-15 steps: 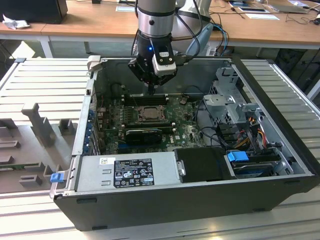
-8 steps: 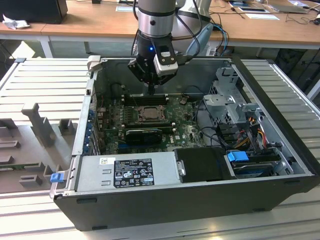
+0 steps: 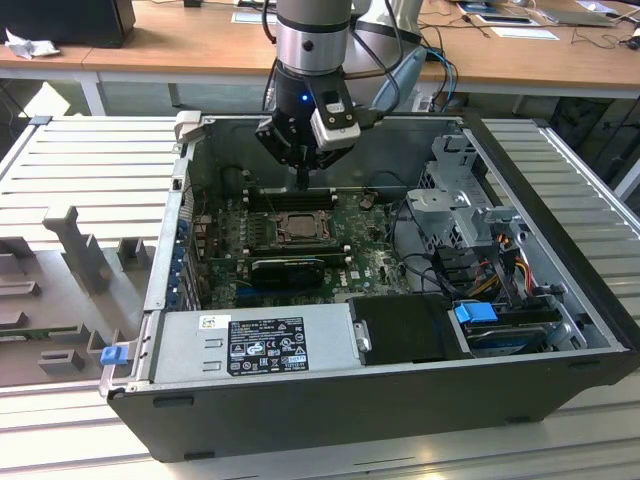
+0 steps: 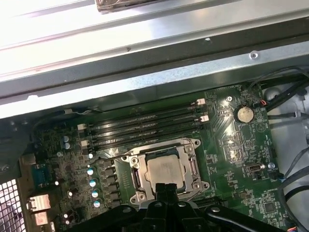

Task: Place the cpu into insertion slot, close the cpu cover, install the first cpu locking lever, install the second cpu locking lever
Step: 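Install the first cpu locking lever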

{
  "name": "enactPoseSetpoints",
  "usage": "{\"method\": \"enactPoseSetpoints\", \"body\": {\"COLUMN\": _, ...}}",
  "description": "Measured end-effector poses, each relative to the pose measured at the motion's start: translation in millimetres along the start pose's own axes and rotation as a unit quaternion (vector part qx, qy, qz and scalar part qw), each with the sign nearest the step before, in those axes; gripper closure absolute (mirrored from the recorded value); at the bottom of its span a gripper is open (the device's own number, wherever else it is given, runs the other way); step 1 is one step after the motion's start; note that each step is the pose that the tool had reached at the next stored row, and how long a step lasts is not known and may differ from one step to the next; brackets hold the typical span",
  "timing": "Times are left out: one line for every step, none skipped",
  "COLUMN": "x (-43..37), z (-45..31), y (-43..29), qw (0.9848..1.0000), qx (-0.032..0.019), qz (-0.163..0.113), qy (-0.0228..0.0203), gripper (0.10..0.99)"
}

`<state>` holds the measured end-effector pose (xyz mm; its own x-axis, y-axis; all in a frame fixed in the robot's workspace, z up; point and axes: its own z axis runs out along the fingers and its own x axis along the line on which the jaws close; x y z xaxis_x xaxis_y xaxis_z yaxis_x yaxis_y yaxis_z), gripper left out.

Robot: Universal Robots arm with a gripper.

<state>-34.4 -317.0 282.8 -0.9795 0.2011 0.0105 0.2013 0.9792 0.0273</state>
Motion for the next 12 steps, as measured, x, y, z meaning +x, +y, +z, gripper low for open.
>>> {"method": "enactPoseSetpoints", "body": {"x": 0.0, "z": 0.0, "y": 0.0, "qw": 1.0, "qx": 0.0, "qz": -0.006, "qy": 0.0002, "gripper": 0.98}}
{"method": "enactPoseSetpoints", "body": {"x": 0.0, "z": 0.0, "y": 0.0, "qw": 1.0, "qx": 0.0001, "qz": -0.01, "qy": 0.0003, "gripper": 0.98}}
{"method": "enactPoseSetpoints", "body": {"x": 0.0, "z": 0.0, "y": 0.0, "qw": 0.9999, "qx": 0.0001, "qz": -0.013, "qy": 0.0003, "gripper": 0.98}}
{"method": "enactPoseSetpoints", "body": {"x": 0.0, "z": 0.0, "y": 0.0, "qw": 0.9997, "qx": 0.0003, "qz": -0.025, "qy": 0.0007, "gripper": 0.98}}
{"method": "enactPoseSetpoints", "body": {"x": 0.0, "z": 0.0, "y": 0.0, "qw": 0.9995, "qx": 0.0003, "qz": -0.033, "qy": 0.0009, "gripper": 0.98}}
{"method": "enactPoseSetpoints", "body": {"x": 0.0, "z": 0.0, "y": 0.0, "qw": 0.9992, "qx": 0.0004, "qz": -0.039, "qy": 0.0011, "gripper": 0.98}}
{"method": "enactPoseSetpoints", "body": {"x": 0.0, "z": 0.1, "y": 0.0, "qw": 0.9987, "qx": 0.0005, "qz": -0.05, "qy": 0.0014, "gripper": 0.98}}
{"method": "enactPoseSetpoints", "body": {"x": 0.0, "z": 0.1, "y": 0.0, "qw": 0.9983, "qx": 0.0006, "qz": -0.059, "qy": 0.0016, "gripper": 0.98}}
{"method": "enactPoseSetpoints", "body": {"x": 0.0, "z": 0.2, "y": 0.0, "qw": 0.9976, "qx": 0.0007, "qz": -0.069, "qy": 0.0019, "gripper": 0.98}}
{"method": "enactPoseSetpoints", "body": {"x": 0.0, "z": 0.2, "y": 0.0, "qw": 0.9969, "qx": 0.0008, "qz": -0.079, "qy": 0.0021, "gripper": 0.98}}
{"method": "enactPoseSetpoints", "body": {"x": 0.0, "z": 0.3, "y": 0.0, "qw": 0.9959, "qx": 0.001, "qz": -0.09, "qy": 0.0024, "gripper": 0.98}}
{"method": "enactPoseSetpoints", "body": {"x": 0.0, "z": 0.3, "y": 0.0, "qw": 0.995, "qx": 0.001, "qz": -0.1, "qy": 0.0026, "gripper": 0.98}}
